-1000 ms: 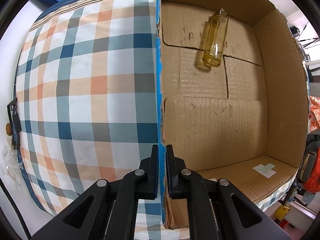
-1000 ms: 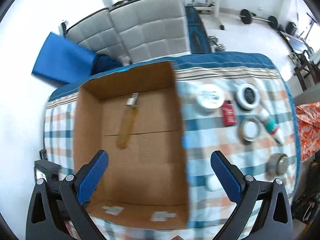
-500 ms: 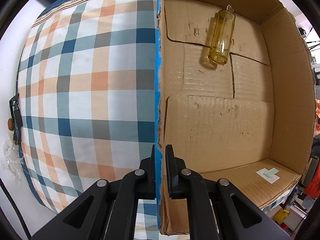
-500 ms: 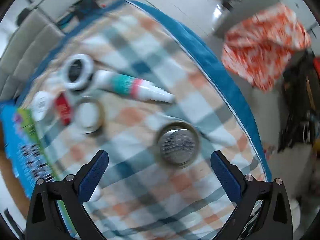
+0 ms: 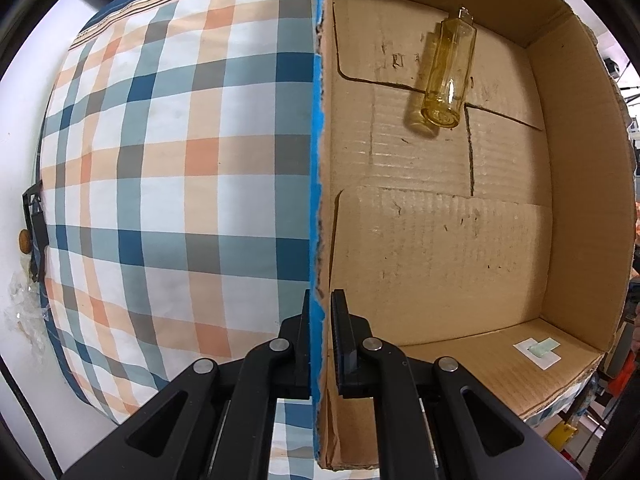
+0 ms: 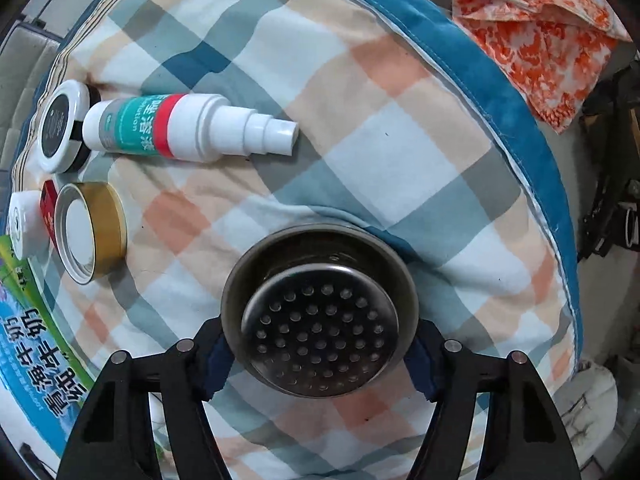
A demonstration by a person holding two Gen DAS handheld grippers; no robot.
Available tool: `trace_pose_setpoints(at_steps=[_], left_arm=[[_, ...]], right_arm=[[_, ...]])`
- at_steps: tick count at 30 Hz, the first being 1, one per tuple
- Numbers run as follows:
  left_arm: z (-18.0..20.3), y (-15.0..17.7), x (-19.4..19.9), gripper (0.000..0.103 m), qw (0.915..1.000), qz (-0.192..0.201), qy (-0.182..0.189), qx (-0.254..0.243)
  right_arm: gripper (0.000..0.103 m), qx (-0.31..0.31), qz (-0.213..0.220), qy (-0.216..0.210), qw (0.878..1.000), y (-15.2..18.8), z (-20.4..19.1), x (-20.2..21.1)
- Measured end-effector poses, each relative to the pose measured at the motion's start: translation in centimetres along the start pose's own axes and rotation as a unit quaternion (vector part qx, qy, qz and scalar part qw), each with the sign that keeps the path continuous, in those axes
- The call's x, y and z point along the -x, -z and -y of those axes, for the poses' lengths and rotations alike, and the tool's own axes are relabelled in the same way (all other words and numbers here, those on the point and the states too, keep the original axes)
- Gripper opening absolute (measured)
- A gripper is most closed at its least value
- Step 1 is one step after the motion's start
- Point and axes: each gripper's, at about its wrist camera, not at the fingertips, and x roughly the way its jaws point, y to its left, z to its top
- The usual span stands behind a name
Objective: Organize rigid objects
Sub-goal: 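Carry the silver tin into the box beside the bottle and release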
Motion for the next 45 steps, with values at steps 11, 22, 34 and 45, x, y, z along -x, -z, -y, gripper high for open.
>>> trace_pose_setpoints(at_steps=[11,22,34,45], left_arm=[[-0.6,0.2,0.2,0.004,0.9999,0.001,0.008,-0.009],[-1.3,0.7,0.0,0.004,0.9998,0.0,0.018,-0.004],[-1.3,0.2,0.2,0.004,0.9997,-0.002,0.023,-0.011],[-1.7,-0.8,0.9,0.004,0.9993,-0.002,0.038,-0.005]], right_arm=[[0.072,0.031,0.031,-0.02,0.999,1.9,-3.1,4.6],[0.072,0.153,0.065,-0.087,0.982,7.9,-13.6,12.4],[0.072,0.255,0.066,-0.136,0.955,13.6,-24.4,15.9],[0.072,0.291,0.063,-0.138,0.945,14.5,-31.9,15.7]])
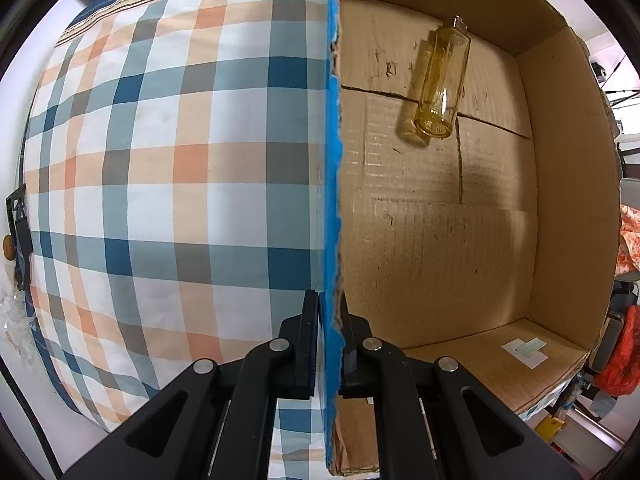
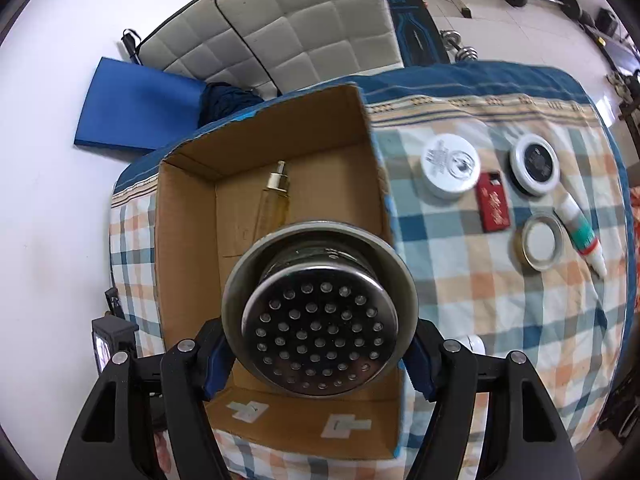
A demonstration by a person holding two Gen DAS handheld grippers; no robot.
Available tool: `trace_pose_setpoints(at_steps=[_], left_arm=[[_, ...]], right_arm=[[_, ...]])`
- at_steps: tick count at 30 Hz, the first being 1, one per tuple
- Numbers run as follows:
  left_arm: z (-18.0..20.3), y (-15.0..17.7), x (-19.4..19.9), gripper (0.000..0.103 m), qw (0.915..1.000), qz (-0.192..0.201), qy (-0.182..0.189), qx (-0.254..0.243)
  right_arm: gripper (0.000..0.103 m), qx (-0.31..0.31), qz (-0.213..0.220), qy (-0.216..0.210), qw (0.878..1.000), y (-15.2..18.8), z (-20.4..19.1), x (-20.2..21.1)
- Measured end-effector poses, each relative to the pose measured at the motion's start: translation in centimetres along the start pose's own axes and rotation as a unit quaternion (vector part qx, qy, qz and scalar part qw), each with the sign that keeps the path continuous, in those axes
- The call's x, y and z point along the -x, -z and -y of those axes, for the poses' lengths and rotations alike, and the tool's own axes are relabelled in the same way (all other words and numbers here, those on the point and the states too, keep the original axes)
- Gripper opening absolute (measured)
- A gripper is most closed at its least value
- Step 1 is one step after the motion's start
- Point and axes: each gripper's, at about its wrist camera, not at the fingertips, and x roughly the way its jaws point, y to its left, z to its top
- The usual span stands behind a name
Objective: Organize rigid objects
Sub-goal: 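Carry the silver tin into the box beside the bottle and release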
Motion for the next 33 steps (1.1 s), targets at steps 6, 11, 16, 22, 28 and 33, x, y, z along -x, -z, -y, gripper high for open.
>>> trace_pose_setpoints(at_steps=[6,11,16,22,28,33], left_arm=[[-0.1,-0.4,0.4,0.004,1.0,-0.001,0.0,-0.005],[-0.1,-0.7,0.4,0.004,1.0,-0.002,-0.001,-0.006],[0.0,-0.9,0.6,0.004,1.0,-0.003,0.0,-0.006],[0.0,-1.2,0.7,0.004,1.0,-0.004,0.002,-0.004],[-0.3,-1.2,0.5,0.004,1.0,-0.004,0.001,-0.004],[-0.2,-1.2,0.4,0.004,1.0,-0.005,-0.001,-0.006]], right_arm=[[0.072,0.009,-0.007,0.017,1.0,-2.3,-1.8,-2.0],[0.072,0.008,-0.019,0.038,0.999,-4.4,-2.6,-4.7],[0.072,0.016,-0.036,0.063,0.997,-6.0,-3.4,-7.5],[0.072,0.018,-0.048,0.088,0.995,-7.2,-3.6,-9.9],[0.072,0.017,-0.054,0.104,0.993,-7.8,-3.4,-11.3],[0.073,0.02,-0.053,0.112,0.992,-8.0,-3.4,-11.8]])
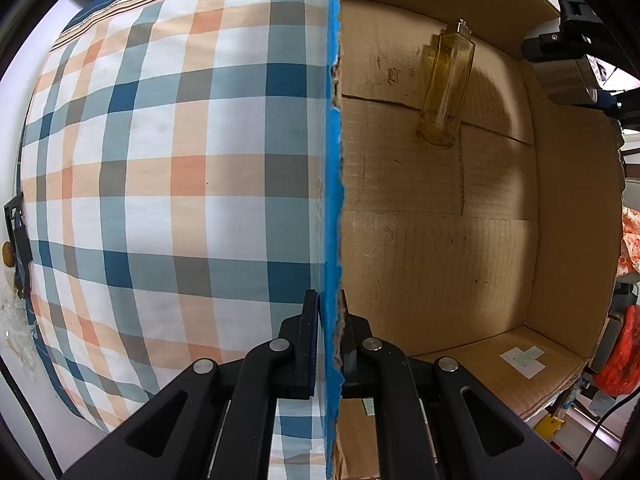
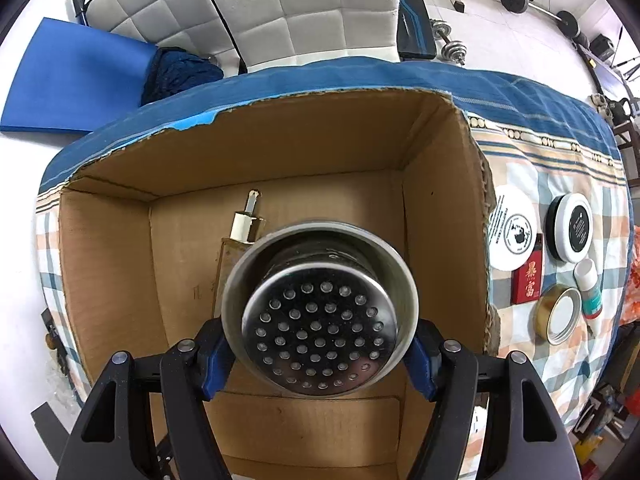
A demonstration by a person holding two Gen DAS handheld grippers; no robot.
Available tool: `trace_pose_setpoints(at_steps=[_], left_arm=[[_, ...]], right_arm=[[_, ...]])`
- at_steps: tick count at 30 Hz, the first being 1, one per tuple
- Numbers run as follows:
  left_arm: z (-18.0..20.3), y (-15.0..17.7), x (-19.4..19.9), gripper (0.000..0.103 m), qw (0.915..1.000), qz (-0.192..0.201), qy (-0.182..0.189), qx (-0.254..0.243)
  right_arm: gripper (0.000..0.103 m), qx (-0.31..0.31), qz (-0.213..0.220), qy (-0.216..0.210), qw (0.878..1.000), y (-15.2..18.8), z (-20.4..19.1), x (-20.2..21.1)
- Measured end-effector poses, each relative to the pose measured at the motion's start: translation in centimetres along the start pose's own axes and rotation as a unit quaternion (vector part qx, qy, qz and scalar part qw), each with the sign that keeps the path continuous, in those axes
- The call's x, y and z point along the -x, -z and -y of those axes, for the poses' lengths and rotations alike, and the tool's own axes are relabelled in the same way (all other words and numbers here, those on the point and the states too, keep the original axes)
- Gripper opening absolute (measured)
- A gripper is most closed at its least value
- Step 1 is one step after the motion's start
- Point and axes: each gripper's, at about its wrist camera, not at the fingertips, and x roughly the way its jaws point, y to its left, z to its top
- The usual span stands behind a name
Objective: Organize rigid objects
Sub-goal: 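Carry the silver tin into the box beside the bottle and release, then move the right gripper back to the white cream jar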
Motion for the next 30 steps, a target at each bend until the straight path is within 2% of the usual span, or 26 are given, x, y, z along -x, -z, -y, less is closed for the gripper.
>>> trace_pose_setpoints(at_steps=[9,12,14,15,16,23,24,30], left_arm=[[0.2,-0.1,-0.2,0.004,1.0,-0.001,-0.003,-0.002],[0.3,-0.1,-0.3,0.004,1.0,-0.001,-0.004,-0.003],[0.4,-0.1,-0.3,0.005,1.0,-0.001,-0.002,-0.004],[0.4,0.0,-0.3,0.005,1.0,-0.002,-0.003,-0.004],[0.5,0.0,-0.4,0.005,1.0,-0.002,-0.004,-0.005],[0.5,0.1,-0.6,0.005,1.0,-0.002,-0.004,-0.005],[0.5,0.1,-0.6,0.005,1.0,-0.001,-0.004,-0.005],[0.5,0.3,-0.5,0.005,1.0,0.0,-0.006,-0.008]], right_arm=[[0.073,-0.001,-0.001,0.009,1.0,-0.3,-0.4,-0.3],[0.074,-0.004,-0.014,0.012,1.0,-0.7,-0.4,-0.7],[0.081,-0.009,-0.016,0.006,1.0,-0.9,-0.5,-0.5],[0.094,-0.008,-0.014,0.003,1.0,-0.9,-0.6,-0.2],[0.097,-0.003,-0.011,0.001,1.0,-1.0,-0.8,0.0],[0.1,0.006,-0.01,0.001,1.0,-0.5,-1.3,1.1],[0.103,0.007,-0.011,0.0,1.0,-0.3,-1.4,1.2],[0.103,0.023,-0.012,-0.014,1.0,1.8,-2.2,2.0]])
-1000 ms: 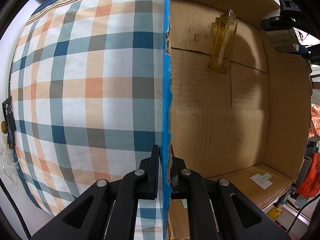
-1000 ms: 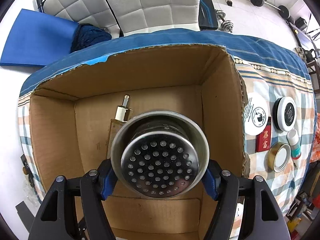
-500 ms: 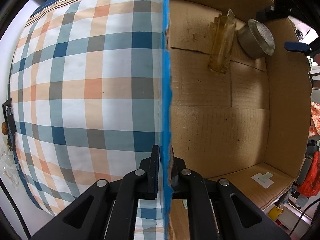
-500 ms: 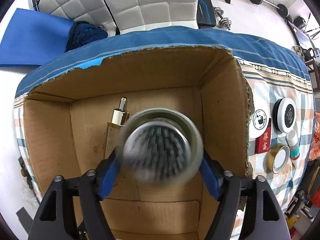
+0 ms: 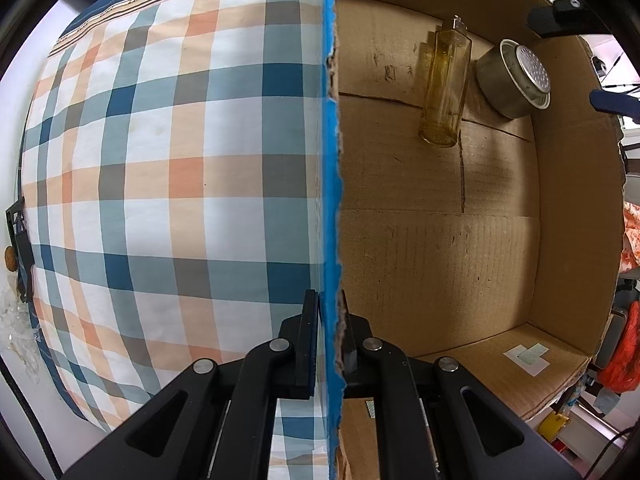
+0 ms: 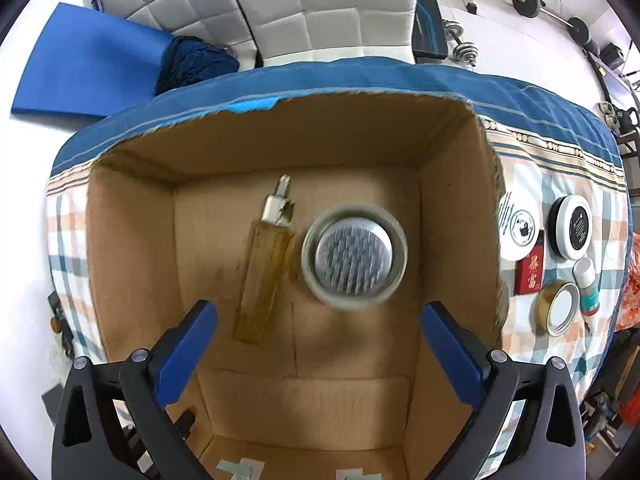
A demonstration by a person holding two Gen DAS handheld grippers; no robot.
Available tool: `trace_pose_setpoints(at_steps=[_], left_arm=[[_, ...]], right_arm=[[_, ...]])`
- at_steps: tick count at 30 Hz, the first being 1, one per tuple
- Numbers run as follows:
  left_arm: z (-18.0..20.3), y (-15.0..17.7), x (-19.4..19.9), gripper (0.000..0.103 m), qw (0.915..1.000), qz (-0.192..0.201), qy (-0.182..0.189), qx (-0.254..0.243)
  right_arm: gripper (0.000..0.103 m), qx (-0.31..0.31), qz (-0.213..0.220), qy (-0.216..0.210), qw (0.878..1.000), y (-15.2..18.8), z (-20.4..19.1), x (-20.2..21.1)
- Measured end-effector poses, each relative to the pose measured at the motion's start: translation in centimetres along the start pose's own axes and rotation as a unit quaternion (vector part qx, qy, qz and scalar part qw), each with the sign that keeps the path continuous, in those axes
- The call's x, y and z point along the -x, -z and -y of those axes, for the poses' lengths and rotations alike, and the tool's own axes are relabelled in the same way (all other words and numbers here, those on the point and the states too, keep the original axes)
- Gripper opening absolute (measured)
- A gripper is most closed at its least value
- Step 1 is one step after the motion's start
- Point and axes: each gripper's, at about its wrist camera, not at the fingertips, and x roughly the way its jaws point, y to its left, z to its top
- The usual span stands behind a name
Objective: Organize rigid objects
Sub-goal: 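Move the right gripper back to the white cream jar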
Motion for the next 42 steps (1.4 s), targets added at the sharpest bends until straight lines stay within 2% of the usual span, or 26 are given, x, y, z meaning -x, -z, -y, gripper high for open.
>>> trace_pose_setpoints(at_steps=[10,18,25,31,33,37,41,42], left_arm=[[0.2,0.1,-0.1,0.005,1.0,0.0,-0.002,-0.003],[0.3,0.1,-0.1,0.005,1.0,0.0,-0.005,-0.006],[0.5,0.1,-0.1,0.005,1.0,-0.001,-0.004,-0.005],[0.4,-0.2,0.1,0.005,1.0,-0.003,-0.003,-0.003],[0.4,-0.3,0.1,0.005,1.0,-0.004,-0.003,-0.003],[0.4,-0.3,-0.1,0.005,1.0,-0.003,-0.006,-0.002],[0.5,-0.2,-0.2,0.005,1.0,-0.002,-0.005,0.002],[0.4,-0.3,-0.2,0.005,1.0,-0.003,-0.005,0.003]], right_arm=[[0.103,0.014,-0.001,-0.018,1.0,3.0,-0.7,1.5],[0.103,0.008,0.006,-0.041,0.999,4.4,0.3,3.4],[0.103,-0.042,0.025,-0.073,0.996,4.8,5.5,6.1],[0.103,-0.069,0.125,-0.045,0.989,4.6,11.2,9.2],[0.103,-0.091,0.116,-0.034,0.988,4.0,13.2,9.1],[0.103,-0.159,0.062,-0.027,0.985,2.4,17.4,6.5],[0.102,-0.212,0.067,-0.046,0.974,0.8,20.1,3.9],[0.099,-0.222,0.067,-0.054,0.971,0.3,20.5,3.1]])
